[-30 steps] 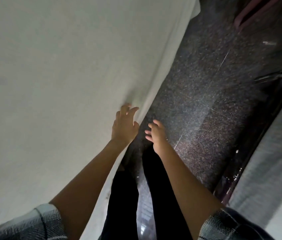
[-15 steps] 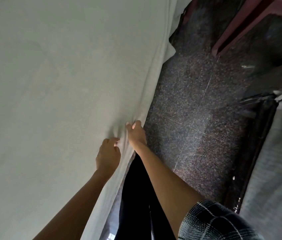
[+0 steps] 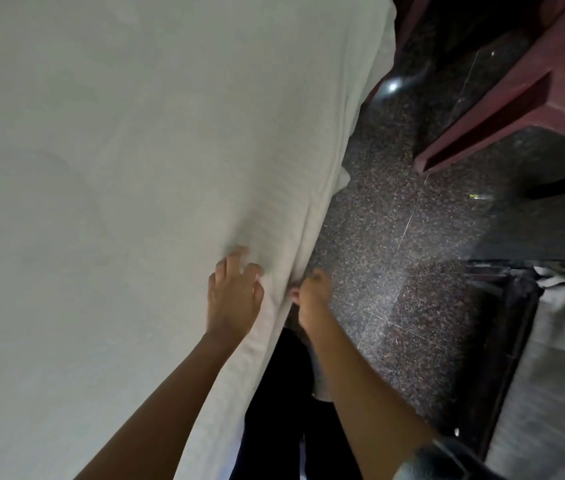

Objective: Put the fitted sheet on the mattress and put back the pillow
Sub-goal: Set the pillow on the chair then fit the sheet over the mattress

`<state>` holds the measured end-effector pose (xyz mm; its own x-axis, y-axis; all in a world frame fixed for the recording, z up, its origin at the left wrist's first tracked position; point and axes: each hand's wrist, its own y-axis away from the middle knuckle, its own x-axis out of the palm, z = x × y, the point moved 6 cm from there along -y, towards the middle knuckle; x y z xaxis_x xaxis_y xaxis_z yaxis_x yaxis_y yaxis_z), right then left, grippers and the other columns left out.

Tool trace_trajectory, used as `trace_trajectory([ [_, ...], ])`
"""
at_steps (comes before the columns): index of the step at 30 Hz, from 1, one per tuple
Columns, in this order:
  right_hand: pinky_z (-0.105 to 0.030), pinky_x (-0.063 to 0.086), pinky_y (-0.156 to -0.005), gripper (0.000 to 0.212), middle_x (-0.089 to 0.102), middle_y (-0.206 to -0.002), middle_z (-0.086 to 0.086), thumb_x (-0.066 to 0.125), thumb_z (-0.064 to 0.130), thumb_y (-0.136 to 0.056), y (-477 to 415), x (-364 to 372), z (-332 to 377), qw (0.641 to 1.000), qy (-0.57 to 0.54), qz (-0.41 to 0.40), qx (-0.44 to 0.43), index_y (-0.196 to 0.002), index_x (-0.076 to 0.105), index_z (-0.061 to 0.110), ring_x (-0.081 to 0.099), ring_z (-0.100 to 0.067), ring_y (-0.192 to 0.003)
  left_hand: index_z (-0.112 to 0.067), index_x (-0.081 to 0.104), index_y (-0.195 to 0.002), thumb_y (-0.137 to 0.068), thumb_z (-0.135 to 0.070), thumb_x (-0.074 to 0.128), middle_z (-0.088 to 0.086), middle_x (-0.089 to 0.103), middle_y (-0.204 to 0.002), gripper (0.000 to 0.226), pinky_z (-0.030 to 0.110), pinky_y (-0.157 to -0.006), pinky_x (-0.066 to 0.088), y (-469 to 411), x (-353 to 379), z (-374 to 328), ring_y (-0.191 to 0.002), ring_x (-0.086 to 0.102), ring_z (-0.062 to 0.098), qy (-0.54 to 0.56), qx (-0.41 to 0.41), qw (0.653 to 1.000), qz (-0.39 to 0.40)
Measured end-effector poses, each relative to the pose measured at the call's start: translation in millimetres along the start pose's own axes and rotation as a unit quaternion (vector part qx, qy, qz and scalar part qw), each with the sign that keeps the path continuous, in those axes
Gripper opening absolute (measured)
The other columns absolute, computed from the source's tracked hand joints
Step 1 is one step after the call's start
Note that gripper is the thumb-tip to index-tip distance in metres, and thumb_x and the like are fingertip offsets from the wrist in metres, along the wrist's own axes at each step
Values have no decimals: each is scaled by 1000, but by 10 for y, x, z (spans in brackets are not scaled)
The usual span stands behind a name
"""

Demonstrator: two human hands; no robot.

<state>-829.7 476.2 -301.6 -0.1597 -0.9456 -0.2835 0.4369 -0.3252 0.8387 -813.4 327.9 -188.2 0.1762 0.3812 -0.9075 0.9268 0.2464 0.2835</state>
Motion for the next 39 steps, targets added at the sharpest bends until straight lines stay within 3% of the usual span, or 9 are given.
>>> trace_trajectory([
  [3, -27, 44, -47, 36, 61, -84, -9, 38, 16, -99, -216, 146, 641, 999, -35, 24, 7, -134, 45, 19, 51, -17, -52, -18, 65, -85, -79, -9, 65, 8, 53, -118, 10, 40, -72, 49, -272, -61, -26, -95, 54, 31, -3, 22, 1000, 8],
  [9, -36, 51, -66, 25, 64, -82, -21, 47, 6, -92, -574, -77, 989, 994, 109, -13, -27, -69, 56, 10, 57, -25, -69, -15, 62, -95, -87, -16, 55, 6, 48, -114, 11, 34, -75, 42, -492, -71, -14, -95, 49, 26, 2, -7, 998, 58],
  [13, -31, 48, -53, 14, 57, -79, -13, 44, 3, -94, -598, -9, 1183, 996, -19, 30, 76, -97, 58, 2, 53, -21, -61, -16, 56, -105, -85, -16, 54, 7, 49, -110, 20, 35, -76, 42, -626, -120, -49, -94, 49, 27, -14, -37, 997, 67],
  [17, -34, 49, -71, 32, 53, -104, -6, 39, 23, -99, -765, 217, 1672, 989, -125, 57, 52, -129, 47, 15, 56, -23, -70, -17, 57, -104, -67, -4, 67, 8, 53, -104, 40, 37, -63, 49, -812, -171, -188, -82, 53, 29, -33, 12, 999, 27],
  [19, -27, 47, -58, 24, 54, -94, -6, 47, 22, -97, -865, 276, 1891, 988, -125, 80, 47, -120, 52, 16, 52, -17, -62, -18, 57, -105, -62, -2, 70, 9, 53, -106, 48, 38, -61, 51, -937, -183, -280, -80, 53, 30, -44, 21, 999, 8],
  [23, -20, 34, -40, 22, 47, -61, -5, 50, 4, -93, -1205, 72, 2013, 995, -72, 22, 63, -72, 51, 11, 39, -13, -46, -22, 53, -123, -63, -9, 72, 11, 50, -123, 64, 43, -72, 50, -1224, -173, -533, -96, 53, 35, -60, 13, 998, 15],
  [28, -27, 45, -55, 21, 62, -102, -14, 44, 9, -95, -1348, 253, 2314, 990, -84, 78, 86, -111, 58, 8, 57, -20, -76, -25, 47, -135, -69, -18, 74, 16, 42, -139, 71, 52, -89, 46, -1800, -123, -913, -118, 46, 41, -46, 6, 999, 27],
  [32, -27, 46, -58, 28, 57, -100, -6, 46, 18, -96, -1531, 384, 2867, 989, -85, 120, 26, -124, 51, 20, 54, -17, -73, -25, 43, -134, -79, -20, 64, 14, 37, -146, 59, 56, -99, 39, -2291, -146, -1162, -129, 38, 42, -34, 5, 999, 4],
  [39, -34, 55, -80, 21, 63, -116, -20, 51, 12, -92, -2048, 77, 3184, 994, 104, 36, -18, -109, 61, 5, 62, -31, -99, -15, 33, -145, -87, -33, 38, 15, 24, -154, 60, 52, -112, 25, -3134, -223, -1418, -140, 24, 37, -9, 10, 1000, -16],
])
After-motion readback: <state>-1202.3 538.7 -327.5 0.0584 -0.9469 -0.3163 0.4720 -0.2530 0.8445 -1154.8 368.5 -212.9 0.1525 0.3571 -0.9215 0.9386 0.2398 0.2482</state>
